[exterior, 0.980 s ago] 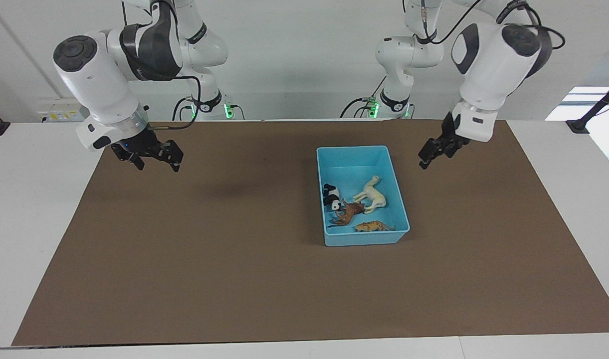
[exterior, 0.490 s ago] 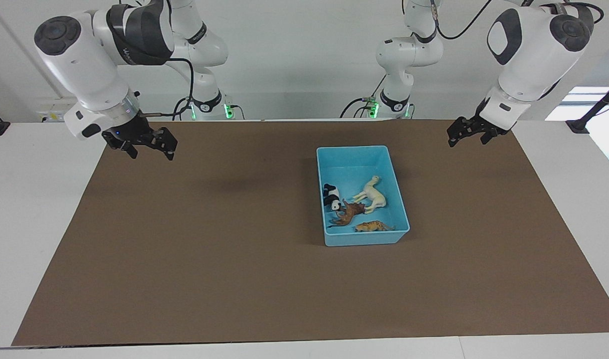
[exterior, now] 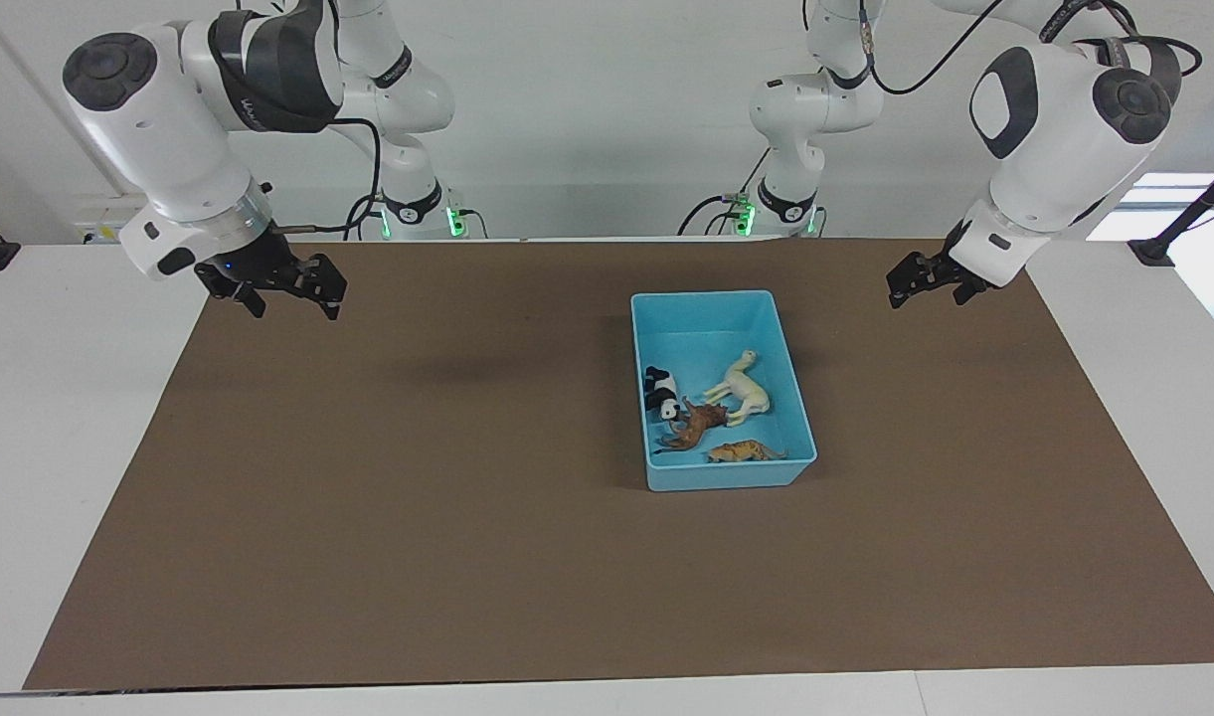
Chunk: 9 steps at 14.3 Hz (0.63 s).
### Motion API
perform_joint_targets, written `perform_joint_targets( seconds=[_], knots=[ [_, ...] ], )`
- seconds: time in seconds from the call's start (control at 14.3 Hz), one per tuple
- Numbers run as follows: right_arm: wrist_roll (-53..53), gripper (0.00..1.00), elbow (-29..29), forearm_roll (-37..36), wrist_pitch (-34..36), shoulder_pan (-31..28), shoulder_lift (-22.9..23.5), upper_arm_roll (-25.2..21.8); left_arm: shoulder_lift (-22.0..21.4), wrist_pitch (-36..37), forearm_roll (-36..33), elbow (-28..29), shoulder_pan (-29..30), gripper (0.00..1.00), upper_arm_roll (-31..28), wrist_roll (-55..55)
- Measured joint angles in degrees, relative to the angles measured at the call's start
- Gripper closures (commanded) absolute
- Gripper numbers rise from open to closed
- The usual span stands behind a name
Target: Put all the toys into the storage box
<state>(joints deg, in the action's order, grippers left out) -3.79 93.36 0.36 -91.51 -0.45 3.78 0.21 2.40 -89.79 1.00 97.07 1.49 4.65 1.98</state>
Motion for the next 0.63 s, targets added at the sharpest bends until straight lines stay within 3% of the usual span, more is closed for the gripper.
perform_joint_targets(
  seconds=[0.63],
  knots=[
    [4.0, 0.00, 0.0, 0.0, 0.0, -0.2, 0.0, 0.0, 0.4, -0.4, 0.0, -0.1, -0.5, 0.00, 1.0, -0.1]
  ],
)
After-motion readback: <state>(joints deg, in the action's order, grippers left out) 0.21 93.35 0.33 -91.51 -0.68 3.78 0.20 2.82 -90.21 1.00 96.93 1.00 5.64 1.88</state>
